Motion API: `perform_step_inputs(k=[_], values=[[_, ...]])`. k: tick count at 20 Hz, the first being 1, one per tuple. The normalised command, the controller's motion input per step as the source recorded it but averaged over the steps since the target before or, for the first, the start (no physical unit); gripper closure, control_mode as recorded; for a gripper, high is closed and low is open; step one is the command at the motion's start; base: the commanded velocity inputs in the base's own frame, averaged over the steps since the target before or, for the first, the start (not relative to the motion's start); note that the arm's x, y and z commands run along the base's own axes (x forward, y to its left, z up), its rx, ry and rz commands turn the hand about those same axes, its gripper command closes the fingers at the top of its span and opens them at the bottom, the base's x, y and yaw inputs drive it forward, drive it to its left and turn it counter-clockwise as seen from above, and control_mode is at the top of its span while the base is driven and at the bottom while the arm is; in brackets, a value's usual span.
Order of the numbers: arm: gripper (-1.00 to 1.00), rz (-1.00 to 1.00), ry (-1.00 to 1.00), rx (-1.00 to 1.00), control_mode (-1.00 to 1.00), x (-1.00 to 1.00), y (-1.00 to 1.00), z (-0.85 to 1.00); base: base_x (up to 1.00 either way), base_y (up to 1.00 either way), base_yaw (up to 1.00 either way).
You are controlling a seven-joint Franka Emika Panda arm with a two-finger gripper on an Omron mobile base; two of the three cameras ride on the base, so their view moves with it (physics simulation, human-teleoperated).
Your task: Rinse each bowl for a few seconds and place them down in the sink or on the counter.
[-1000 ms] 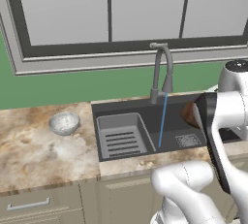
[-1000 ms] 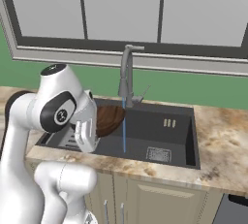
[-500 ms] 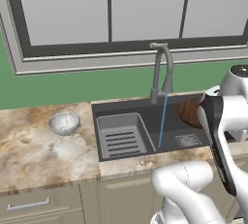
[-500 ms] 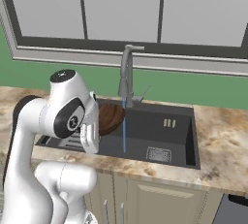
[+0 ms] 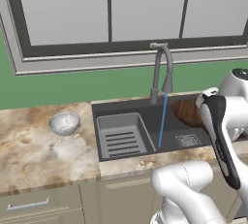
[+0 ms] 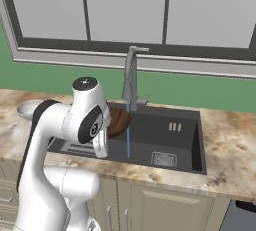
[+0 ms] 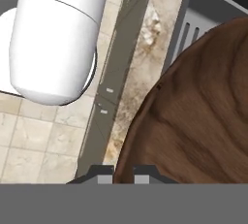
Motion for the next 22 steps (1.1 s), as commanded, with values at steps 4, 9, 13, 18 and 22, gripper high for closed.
perform_step_inputs(k=[4,9,13,18,22], values=[[1.0,0.02,0.0,0.08,-1.0,0.34,0.0,-0.15,0.0,0.0,0.0],[1.0,0.02,0.0,0.08,-1.0,0.27,0.0,-0.21,0.0,0.0,0.0],[1.0,0.03,0.0,0.08,-1.0,0.27,-0.01,-0.23,0.0,0.0,0.0],[1.0,0.03,0.0,0.07,-1.0,0.31,0.0,-0.21,0.0,0.0,0.0],[1.0,0.03,0.0,0.07,-1.0,0.27,-0.01,-0.2,0.0,0.0,0.0]])
